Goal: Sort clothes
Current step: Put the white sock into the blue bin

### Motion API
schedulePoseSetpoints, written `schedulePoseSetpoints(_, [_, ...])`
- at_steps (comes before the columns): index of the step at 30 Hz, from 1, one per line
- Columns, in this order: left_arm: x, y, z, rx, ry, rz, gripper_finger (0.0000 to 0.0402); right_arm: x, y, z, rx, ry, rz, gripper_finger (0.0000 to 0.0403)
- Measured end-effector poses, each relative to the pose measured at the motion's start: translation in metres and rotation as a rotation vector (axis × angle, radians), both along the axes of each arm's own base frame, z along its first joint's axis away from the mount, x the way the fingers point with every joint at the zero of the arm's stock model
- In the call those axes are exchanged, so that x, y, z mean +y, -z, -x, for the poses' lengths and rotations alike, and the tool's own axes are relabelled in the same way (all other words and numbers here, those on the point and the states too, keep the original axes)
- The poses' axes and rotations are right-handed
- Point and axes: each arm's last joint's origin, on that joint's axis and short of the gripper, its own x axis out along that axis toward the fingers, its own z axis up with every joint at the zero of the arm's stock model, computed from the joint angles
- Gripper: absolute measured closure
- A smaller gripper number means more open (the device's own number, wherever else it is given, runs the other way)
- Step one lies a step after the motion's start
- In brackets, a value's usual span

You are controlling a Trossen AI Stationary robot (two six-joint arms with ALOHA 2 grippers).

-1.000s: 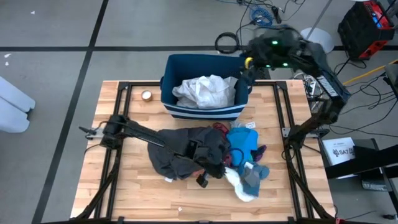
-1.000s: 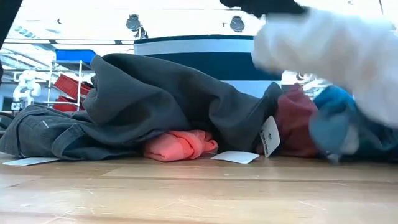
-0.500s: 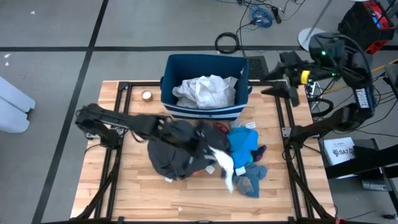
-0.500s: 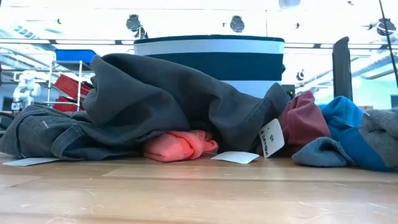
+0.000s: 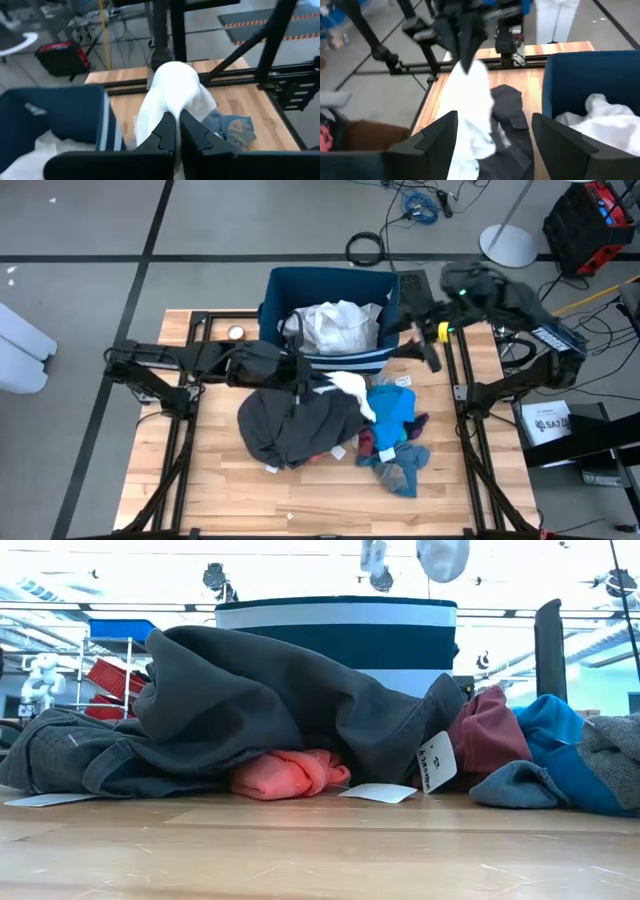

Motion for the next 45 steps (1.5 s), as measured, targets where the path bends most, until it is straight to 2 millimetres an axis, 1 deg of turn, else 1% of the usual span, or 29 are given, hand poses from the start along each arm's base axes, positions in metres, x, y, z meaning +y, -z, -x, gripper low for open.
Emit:
schedulePoseSetpoints(4, [0.012,0.002,0.001,0.028,-0.044,0.011,0.0394,0.002,0.021,-0.026,-0.004,-0.053,0.039,0.0159])
schedulePoseSetpoints(9, [0.024,0.002,0.004,0.043,-0.076,0.010,0.0394,0.006,0.030,-0.048,-0.019,-0.090,0.067,0.0159])
schedulePoseSetpoints(14, [0.033,0.000,0.007,0.044,-0.096,-0.007,0.0394,0.011,0.042,-0.069,0.020,-0.040,0.163,0.0159])
schedulePoseSetpoints(18, [0.038,-0.004,0.009,0.032,-0.103,-0.029,0.0394,0.015,0.051,-0.086,0.026,-0.045,0.189,0.0159])
schedulePoseSetpoints(20, [0.039,-0.003,0.009,0.033,-0.100,-0.026,0.0394,0.015,0.056,-0.094,0.044,0.005,0.224,0.0162])
schedulePoseSetpoints(22, [0.040,-0.003,0.009,0.035,-0.072,-0.012,0.0394,0.015,0.060,-0.099,0.065,0.065,0.280,0.0175])
schedulePoseSetpoints(23, [0.040,-0.003,0.009,0.035,-0.059,-0.007,0.0394,0.015,0.061,-0.100,0.074,0.088,0.308,0.0187])
schedulePoseSetpoints(25, [0.039,-0.003,0.009,0.037,-0.051,-0.004,0.0394,0.016,0.062,-0.103,0.074,0.106,0.344,0.0227])
schedulePoseSetpoints(27, [0.039,-0.003,0.009,0.038,-0.048,-0.003,0.0388,0.017,0.061,-0.104,0.059,0.100,0.364,0.0287])
schedulePoseSetpoints(29, [0.039,-0.003,0.009,0.037,-0.045,-0.002,0.0374,0.019,0.058,-0.104,0.031,0.090,0.384,0.0361])
schedulePoseSetpoints(30, [0.039,-0.003,0.009,0.038,-0.044,-0.002,0.0365,0.019,0.057,-0.103,0.019,0.085,0.399,0.0379])
schedulePoseSetpoints(34, [0.039,0.002,0.012,0.098,-0.042,-0.011,0.0328,0.018,0.041,-0.096,-0.033,0.139,0.429,0.0387])
schedulePoseSetpoints(38, [0.038,0.003,0.026,0.170,-0.040,-0.008,0.0308,0.007,0.017,-0.085,-0.094,0.219,0.519,0.0397])
schedulePoseSetpoints(40, [0.035,0.004,0.036,0.230,-0.027,-0.006,0.0307,-0.003,0.003,-0.080,-0.135,0.264,0.551,0.0397])
schedulePoseSetpoints(42, [0.031,0.005,0.042,0.260,-0.024,0.017,0.0306,-0.017,-0.007,-0.076,-0.163,0.305,0.567,0.0397])
schedulePoseSetpoints(45, [0.021,0.006,0.054,0.312,-0.012,0.051,0.0306,-0.047,-0.011,-0.076,-0.181,0.313,0.533,0.0397])
